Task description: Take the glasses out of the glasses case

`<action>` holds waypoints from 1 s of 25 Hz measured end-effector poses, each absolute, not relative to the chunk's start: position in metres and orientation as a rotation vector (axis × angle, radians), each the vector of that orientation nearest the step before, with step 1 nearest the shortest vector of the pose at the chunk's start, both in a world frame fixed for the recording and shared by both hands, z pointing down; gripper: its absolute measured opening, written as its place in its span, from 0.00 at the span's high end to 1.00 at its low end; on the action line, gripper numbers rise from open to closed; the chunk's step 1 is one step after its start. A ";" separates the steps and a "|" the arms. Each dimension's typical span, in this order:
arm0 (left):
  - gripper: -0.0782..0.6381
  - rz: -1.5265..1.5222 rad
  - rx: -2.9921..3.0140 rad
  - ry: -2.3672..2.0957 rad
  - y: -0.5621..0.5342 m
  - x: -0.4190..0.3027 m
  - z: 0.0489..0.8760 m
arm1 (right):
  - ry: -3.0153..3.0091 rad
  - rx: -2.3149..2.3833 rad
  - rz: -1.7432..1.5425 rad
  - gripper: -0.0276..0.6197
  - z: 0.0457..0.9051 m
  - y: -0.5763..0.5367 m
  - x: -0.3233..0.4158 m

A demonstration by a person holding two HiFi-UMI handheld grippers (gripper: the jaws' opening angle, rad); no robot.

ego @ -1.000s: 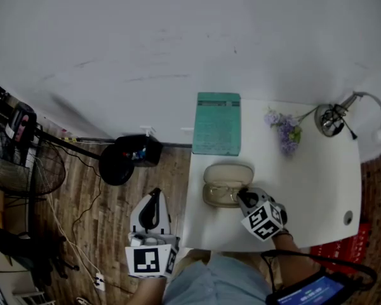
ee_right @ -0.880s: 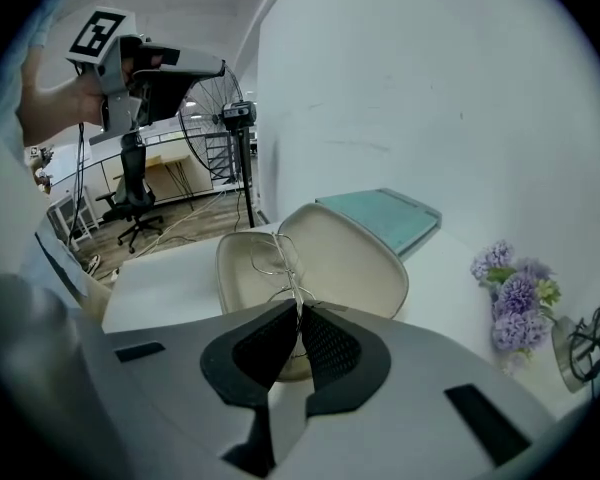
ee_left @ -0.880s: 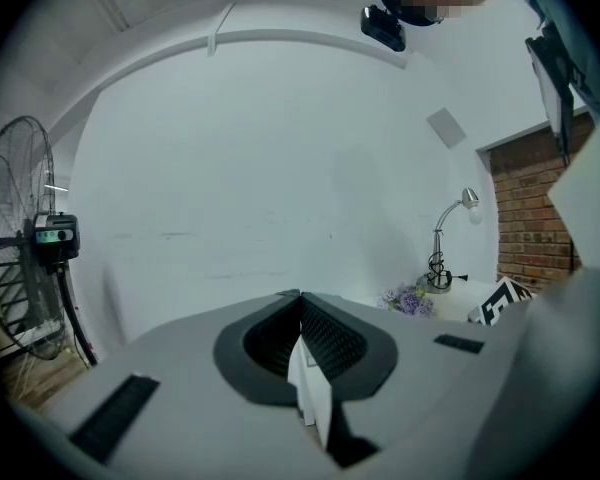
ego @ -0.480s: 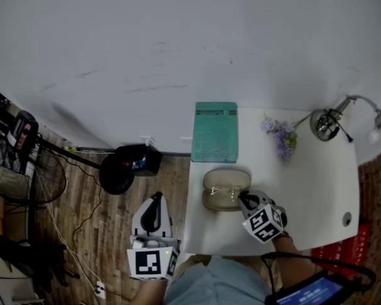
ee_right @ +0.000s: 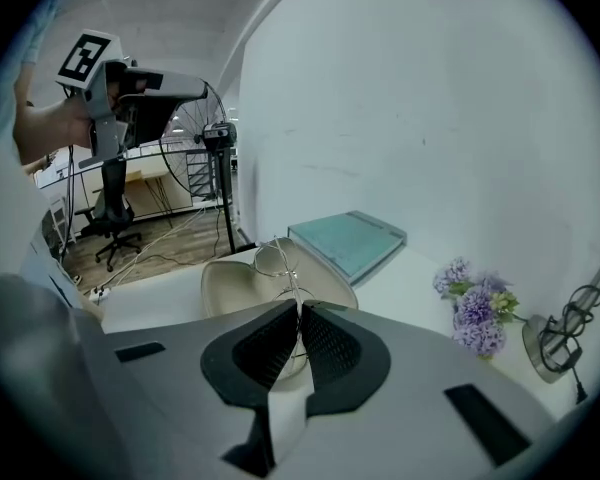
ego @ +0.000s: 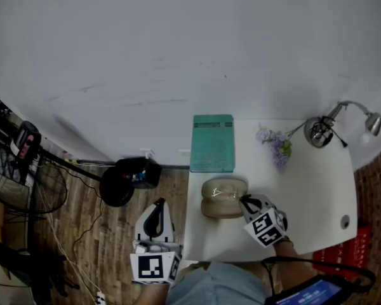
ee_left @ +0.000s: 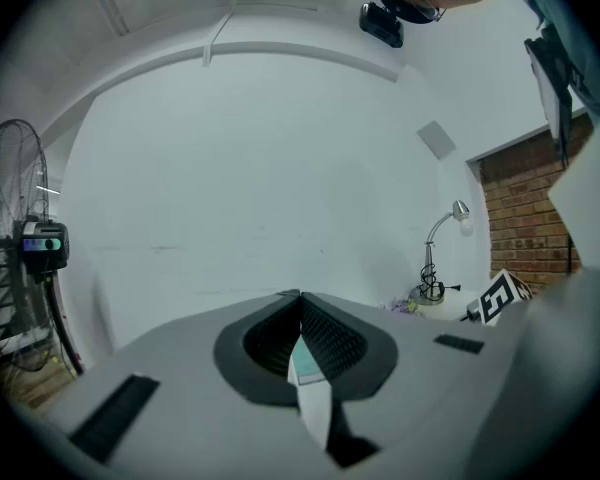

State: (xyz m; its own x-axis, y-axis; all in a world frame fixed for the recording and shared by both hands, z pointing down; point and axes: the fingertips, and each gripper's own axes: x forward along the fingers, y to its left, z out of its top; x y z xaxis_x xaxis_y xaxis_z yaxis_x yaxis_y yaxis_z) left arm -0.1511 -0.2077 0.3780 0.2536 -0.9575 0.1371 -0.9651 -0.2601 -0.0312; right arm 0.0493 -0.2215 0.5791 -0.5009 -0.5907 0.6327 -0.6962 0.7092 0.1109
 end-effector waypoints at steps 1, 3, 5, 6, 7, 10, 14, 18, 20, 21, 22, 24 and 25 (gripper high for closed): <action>0.88 0.192 2.445 -1.873 -0.208 -0.151 0.377 | -2.260 0.989 0.209 0.91 0.575 -0.222 0.049; 0.88 0.176 2.455 -1.871 -0.207 -0.151 0.373 | -2.275 1.020 0.200 0.91 0.563 -0.225 0.048; 0.88 0.157 2.465 -1.870 -0.207 -0.151 0.369 | -2.292 1.051 0.187 0.91 0.549 -0.228 0.047; 0.88 0.148 2.468 -1.869 -0.207 -0.151 0.367 | -2.300 1.066 0.182 0.91 0.542 -0.230 0.046; 0.88 0.139 2.471 -1.869 -0.207 -0.151 0.365 | -2.308 1.081 0.178 0.91 0.535 -0.231 0.046; 0.88 0.113 2.482 -1.869 -0.209 -0.152 0.357 | -2.333 1.134 0.170 0.91 0.513 -0.234 0.045; 0.88 0.066 2.510 -1.871 -0.215 -0.151 0.345 | -2.371 1.215 0.150 0.91 0.482 -0.239 0.046; 0.88 0.031 2.558 -1.879 -0.222 -0.148 0.329 | -2.421 1.289 0.123 0.91 0.447 -0.244 0.044; 0.88 0.013 2.578 -1.883 -0.225 -0.146 0.321 | -2.446 1.330 0.100 0.91 0.428 -0.247 0.044; 0.88 0.000 2.587 -1.885 -0.227 -0.146 0.316 | -2.457 1.351 0.086 0.91 0.418 -0.248 0.045; 0.88 -0.011 2.595 -1.887 -0.228 -0.146 0.312 | -2.468 1.371 0.073 0.91 0.409 -0.250 0.045; 0.88 -0.027 2.611 -1.884 -0.230 -0.145 0.306 | -2.486 1.405 0.048 0.91 0.392 -0.252 0.046; 0.88 -0.031 2.621 -1.883 -0.231 -0.144 0.303 | -2.495 1.421 0.034 0.91 0.385 -0.252 0.047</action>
State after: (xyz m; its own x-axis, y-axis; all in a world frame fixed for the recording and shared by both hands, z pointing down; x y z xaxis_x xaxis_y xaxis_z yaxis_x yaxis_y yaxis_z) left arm -0.1440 -0.2312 0.3030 0.3205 -0.9450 -0.0659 -0.9466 -0.3170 -0.0586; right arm 0.0466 -0.2521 0.3845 -0.4826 -0.8413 0.2437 -0.8477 0.5186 0.1118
